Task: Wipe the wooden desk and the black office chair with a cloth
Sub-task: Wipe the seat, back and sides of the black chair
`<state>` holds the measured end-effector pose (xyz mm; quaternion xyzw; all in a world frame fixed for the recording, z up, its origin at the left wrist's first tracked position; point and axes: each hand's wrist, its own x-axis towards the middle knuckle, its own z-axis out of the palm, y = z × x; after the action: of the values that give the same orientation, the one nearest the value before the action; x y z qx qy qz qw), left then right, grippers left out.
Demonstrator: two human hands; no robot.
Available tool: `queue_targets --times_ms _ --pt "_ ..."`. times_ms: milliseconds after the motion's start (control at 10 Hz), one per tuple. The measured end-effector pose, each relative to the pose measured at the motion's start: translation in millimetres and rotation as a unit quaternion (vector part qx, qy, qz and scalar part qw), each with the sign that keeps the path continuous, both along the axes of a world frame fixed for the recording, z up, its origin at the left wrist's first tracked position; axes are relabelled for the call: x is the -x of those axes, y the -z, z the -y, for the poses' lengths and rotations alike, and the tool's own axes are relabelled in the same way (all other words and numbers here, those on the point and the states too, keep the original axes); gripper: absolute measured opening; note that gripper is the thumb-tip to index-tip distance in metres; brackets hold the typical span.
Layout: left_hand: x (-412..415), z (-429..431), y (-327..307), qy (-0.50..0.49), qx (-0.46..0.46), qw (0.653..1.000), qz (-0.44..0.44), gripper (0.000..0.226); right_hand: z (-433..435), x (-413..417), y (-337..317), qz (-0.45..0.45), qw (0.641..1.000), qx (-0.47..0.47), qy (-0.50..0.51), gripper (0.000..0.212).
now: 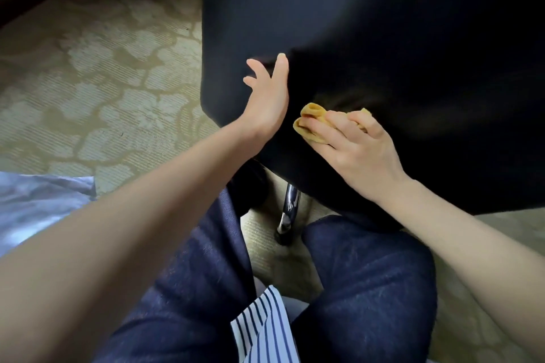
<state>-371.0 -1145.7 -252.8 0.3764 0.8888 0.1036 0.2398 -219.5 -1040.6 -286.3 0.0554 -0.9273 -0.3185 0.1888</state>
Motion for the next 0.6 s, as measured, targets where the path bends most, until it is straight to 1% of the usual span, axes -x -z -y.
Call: queue_targets --times_ms 100,200,300,400,500,600 --pt "10.3 -12.7 -2.6 -0.271 -0.274 0.846 0.368 0.061 7.7 19.4 24.9 0.056 0.997 0.05 0.023 0.037" --pt "30.9 -23.6 -2.3 -0.24 -0.257 0.871 0.342 0.064 17.2 33.7 51.1 0.137 0.99 0.009 0.043 0.043" --pt "54.1 -28.7 -2.5 -0.252 -0.275 0.859 0.352 0.062 22.8 34.7 76.6 0.224 0.97 -0.051 0.073 0.046" --pt "70.0 -19.9 2.6 -0.242 -0.298 0.858 0.342 0.059 30.3 27.4 88.7 0.263 0.958 -0.043 0.107 0.045" --pt "57.9 -9.5 12.0 -0.222 -0.284 0.863 0.355 0.06 33.8 13.2 103.5 0.335 0.935 -0.05 0.108 0.054" --pt "33.4 -1.0 18.5 -0.201 -0.26 0.87 0.367 0.062 37.2 -10.2 109.6 0.38 0.92 -0.06 0.082 0.049"
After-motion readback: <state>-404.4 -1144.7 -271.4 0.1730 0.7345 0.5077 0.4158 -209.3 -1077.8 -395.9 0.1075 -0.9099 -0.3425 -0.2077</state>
